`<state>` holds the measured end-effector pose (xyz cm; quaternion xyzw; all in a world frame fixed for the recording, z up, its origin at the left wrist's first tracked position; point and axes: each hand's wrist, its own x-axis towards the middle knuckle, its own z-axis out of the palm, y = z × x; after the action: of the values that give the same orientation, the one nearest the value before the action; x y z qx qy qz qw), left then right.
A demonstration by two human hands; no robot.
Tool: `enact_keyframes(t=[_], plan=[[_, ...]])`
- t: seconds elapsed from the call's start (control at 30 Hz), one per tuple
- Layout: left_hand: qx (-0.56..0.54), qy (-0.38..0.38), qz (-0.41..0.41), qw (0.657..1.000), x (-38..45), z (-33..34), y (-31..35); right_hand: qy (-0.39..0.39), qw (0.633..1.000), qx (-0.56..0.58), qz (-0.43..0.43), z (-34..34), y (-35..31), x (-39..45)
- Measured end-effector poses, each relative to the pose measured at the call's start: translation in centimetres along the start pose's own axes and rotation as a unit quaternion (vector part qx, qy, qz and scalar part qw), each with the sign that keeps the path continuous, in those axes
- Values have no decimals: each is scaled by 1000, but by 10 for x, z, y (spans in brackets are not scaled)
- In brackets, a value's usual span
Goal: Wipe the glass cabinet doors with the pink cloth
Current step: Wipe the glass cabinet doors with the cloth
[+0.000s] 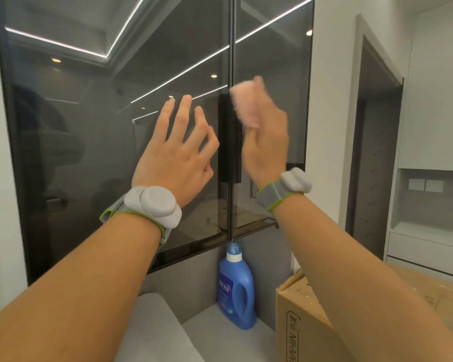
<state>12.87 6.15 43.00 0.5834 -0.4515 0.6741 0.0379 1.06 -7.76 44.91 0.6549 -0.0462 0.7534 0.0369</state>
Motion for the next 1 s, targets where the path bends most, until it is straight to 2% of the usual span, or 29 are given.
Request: enact_keyframes(t=[0.03,0.1,0.3,0.4,0.5,0.6,0.63,0.67,0.77,1.0], plan=[[-1,-2,-1,1000,-1,0,0,-40,998,-27,-44,5,-2,-4],[-1,-4,-1,1000,-1,-1,0,-97,992,-63,-50,13,-2,-13],[4,-2,0,1000,0,1,0,-103,987,-105,-64,18,-5,13],[7,6,-4,1000,0,1,0,-135,981,-130,-57,17,-8,23],[4,3,-8,1000,0,0,1,-143,982,-116,29,17,-11,44],[5,0,-6,1000,0,-2,1,-27,983,-34,180,12,-16,59],[6,-3,-6,1000,0,-2,1,-16,983,-11,182,11,-20,55],[4,-7,-6,1000,0,-2,1,-40,986,1,161,11,-23,44],[6,-7,-7,1000,0,-3,-1,-157,983,-24,94,12,-29,11],[-12,-12,-9,1000,0,-5,1,-137,985,-77,71,13,-27,-39]])
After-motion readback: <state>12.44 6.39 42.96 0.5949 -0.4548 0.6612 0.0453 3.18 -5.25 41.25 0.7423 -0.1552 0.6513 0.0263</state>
